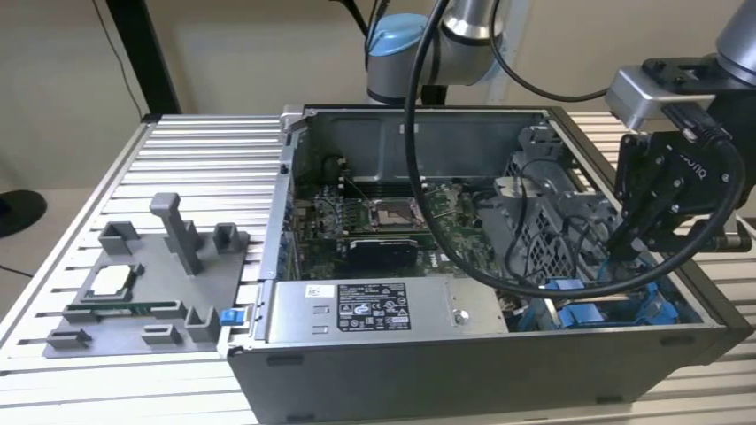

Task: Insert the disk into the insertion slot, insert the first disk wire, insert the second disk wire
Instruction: 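Insert the second disk wire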

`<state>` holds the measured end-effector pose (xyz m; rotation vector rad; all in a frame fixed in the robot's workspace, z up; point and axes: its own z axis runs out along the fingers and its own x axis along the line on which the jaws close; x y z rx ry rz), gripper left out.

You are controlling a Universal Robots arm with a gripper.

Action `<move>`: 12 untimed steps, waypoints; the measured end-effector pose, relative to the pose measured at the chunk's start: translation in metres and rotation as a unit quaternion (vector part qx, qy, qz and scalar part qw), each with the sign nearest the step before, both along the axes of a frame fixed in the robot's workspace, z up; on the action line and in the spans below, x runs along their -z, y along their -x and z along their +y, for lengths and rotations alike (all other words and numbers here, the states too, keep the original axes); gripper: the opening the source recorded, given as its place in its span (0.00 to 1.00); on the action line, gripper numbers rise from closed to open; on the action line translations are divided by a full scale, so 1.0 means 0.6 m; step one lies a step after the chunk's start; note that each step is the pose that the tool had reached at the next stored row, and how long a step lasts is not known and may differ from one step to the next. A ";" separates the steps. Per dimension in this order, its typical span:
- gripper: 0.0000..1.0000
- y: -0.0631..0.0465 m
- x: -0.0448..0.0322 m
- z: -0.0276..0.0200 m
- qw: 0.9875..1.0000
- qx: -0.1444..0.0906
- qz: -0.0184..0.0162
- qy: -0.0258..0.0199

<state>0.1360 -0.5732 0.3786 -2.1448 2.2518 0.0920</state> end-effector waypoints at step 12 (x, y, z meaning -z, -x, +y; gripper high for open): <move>0.00 0.000 0.004 0.0000 1.000 0.000 -0.003 0.000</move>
